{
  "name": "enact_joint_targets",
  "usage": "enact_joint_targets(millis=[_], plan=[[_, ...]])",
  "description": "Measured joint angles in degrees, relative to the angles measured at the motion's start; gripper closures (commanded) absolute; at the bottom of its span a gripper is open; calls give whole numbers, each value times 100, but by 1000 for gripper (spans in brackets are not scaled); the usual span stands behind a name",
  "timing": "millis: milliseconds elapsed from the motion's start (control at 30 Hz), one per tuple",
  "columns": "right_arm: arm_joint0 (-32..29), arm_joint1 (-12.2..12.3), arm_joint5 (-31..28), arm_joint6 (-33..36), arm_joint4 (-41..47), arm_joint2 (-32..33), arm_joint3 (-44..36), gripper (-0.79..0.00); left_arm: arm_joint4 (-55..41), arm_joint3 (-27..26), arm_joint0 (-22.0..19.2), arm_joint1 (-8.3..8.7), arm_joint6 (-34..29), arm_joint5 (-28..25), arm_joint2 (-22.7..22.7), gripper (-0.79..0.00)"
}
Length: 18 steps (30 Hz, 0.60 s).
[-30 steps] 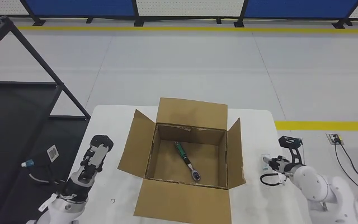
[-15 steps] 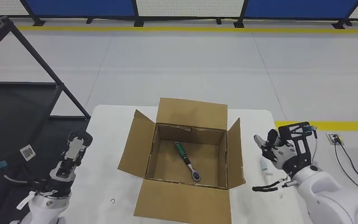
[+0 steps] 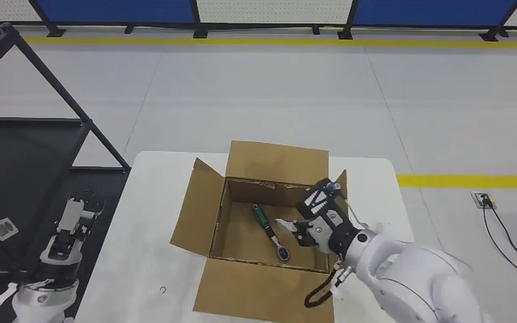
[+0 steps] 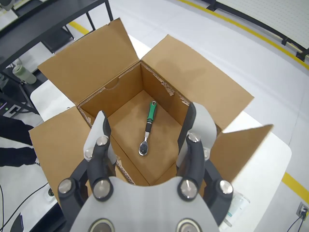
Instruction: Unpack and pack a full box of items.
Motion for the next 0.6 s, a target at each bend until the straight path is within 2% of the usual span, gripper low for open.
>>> enact_joint_targets(millis=[67, 200, 333, 600], plan=[[418, -91, 121, 188, -4, -446, 395, -468, -36, -3, 18, 3, -40, -18, -43, -785], [1070, -283, 344, 463, 125, -1177, 1221, -431, -138, 17, 45, 9, -108, -72, -116, -785], [1675, -522, 499, 824, 492, -1812, 2289, -459, -260, 59, 54, 15, -184, -118, -169, -785], [2464, -1003, 676, 647, 969, -2659, 4200, -462, -408, 109, 64, 25, -306, -205, -233, -785]])
